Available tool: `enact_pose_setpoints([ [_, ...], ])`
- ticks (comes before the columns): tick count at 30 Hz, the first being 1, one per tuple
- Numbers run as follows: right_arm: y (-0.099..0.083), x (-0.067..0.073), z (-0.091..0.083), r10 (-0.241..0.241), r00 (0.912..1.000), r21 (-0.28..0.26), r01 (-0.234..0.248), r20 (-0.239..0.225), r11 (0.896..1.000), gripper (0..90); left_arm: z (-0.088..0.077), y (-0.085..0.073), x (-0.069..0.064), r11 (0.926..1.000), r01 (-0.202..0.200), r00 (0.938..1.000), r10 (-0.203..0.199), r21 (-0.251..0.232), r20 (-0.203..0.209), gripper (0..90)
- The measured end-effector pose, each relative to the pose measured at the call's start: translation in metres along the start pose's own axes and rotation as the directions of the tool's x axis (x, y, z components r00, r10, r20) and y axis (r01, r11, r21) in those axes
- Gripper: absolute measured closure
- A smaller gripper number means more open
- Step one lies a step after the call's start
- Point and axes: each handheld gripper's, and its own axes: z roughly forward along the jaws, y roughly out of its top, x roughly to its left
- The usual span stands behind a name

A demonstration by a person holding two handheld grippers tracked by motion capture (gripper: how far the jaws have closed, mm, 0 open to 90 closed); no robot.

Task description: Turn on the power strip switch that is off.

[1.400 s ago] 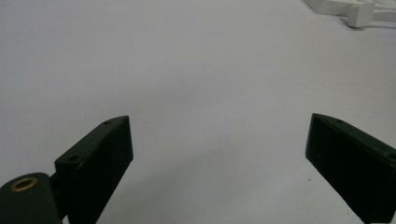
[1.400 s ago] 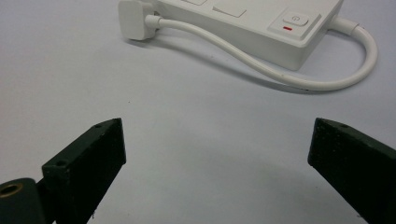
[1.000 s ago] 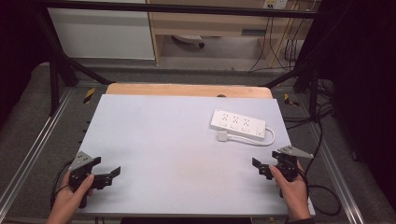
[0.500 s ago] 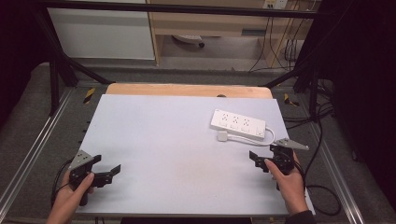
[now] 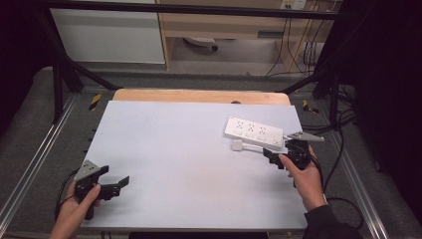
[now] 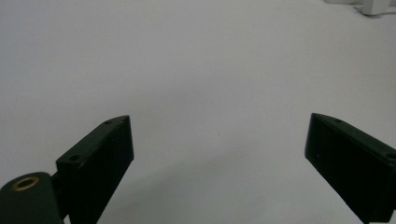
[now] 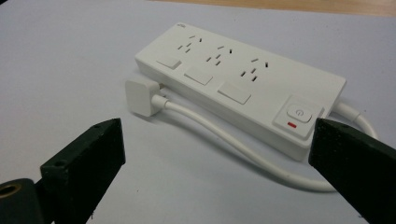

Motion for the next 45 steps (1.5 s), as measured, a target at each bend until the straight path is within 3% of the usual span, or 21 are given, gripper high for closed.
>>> enact_pose_setpoints([
  [16, 0.041, 0.004, 0.003, -0.038, 0.9992, 0.010, 0.038, 0.009, 0.999, 3.9, 0.000, -0.001, 0.000, 1.0000, 0.005, 1.0000, -0.005, 0.007, 0.003, 8.0],
  [28, 0.057, 0.002, 0.006, -0.029, 0.9995, 0.009, 0.029, -0.017, 1.000, 3.4, 0.002, -0.001, -0.001, 0.9999, 0.003, 0.9999, -0.003, 0.014, 0.010, 8.0],
  [45, 0.077, 0.003, 0.022, -0.045, 0.9990, -0.022, 0.045, 0.004, 0.999, 4.2, 0.003, -0.001, -0.003, 0.9996, -0.008, 0.9997, 0.007, 0.027, 0.022, 7.9],
])
